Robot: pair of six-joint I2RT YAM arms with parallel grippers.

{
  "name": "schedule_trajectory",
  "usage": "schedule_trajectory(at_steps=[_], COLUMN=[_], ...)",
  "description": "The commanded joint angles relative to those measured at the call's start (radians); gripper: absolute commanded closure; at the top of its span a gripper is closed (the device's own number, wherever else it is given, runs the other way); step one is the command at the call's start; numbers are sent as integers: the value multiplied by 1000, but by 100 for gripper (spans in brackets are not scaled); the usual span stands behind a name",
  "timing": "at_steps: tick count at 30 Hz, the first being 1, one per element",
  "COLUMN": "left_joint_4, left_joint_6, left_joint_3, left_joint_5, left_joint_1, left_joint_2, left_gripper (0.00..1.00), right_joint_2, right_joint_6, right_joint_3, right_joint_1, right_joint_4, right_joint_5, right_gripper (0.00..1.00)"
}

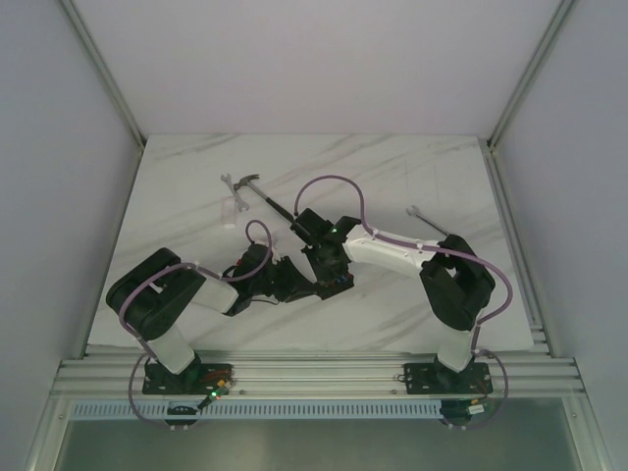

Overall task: Snap on the fuse box
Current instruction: Install the fuse at the fuse box base.

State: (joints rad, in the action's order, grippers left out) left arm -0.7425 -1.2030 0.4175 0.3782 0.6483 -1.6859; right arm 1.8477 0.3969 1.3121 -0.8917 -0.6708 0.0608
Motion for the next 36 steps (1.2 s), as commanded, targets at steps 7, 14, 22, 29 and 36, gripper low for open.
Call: schedule_trajectory(at_steps=[7,14,22,29,36], left_joint_4=[110,120,124,126,127], left_joint_6=[2,-4,6,11,16], left_joint_3=[8,7,12,12,18], left_joint_5=[-70,-73,-72,-73,-71], left_joint_1=[4,6,6,5,5], left_joint_2=[-30,-40,-34,-30,-28], left_gripper=[66,69,69,69,69], right_joint_2=[121,73,21,6,-1], right_joint_6=[1,-12,-22,-4,5], right_joint_3=[-173,-107,33,76,94], right_joint_1=[18,27,24,22,20], right_joint_4=[-93,-106,-113,-116,-110], right_joint_5=[82,50,-18,-32,-33], right_gripper=[100,100,85,73,68])
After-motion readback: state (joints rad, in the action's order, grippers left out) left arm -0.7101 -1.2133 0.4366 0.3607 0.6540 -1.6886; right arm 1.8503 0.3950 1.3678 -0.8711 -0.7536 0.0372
